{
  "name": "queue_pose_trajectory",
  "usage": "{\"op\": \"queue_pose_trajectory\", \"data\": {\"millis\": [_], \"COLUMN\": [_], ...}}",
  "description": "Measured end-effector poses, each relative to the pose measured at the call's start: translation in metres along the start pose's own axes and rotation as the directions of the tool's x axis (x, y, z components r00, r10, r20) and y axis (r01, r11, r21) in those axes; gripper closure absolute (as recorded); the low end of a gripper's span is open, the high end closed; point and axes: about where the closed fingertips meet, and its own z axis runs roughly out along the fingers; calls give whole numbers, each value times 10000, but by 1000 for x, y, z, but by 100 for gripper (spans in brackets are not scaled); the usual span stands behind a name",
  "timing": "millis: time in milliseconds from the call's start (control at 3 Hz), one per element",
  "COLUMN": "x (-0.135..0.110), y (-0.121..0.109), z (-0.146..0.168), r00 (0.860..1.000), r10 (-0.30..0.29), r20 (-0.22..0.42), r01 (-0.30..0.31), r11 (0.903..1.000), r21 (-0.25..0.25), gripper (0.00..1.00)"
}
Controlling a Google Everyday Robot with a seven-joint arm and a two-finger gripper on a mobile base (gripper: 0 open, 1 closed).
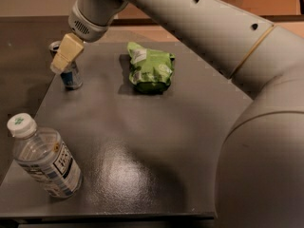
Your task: Move redbull can near blue plastic bottle
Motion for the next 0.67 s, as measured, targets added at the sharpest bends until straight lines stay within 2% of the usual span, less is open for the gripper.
{"op": "queue_pose_trajectory", "data": {"millis": [667], "x": [-18], "y": [10], "z": [7], "r00": [9993], "r10": [-83], "r20": [363], "r01": [86], "r11": [9999], "r21": [-76], "gripper": [0]}}
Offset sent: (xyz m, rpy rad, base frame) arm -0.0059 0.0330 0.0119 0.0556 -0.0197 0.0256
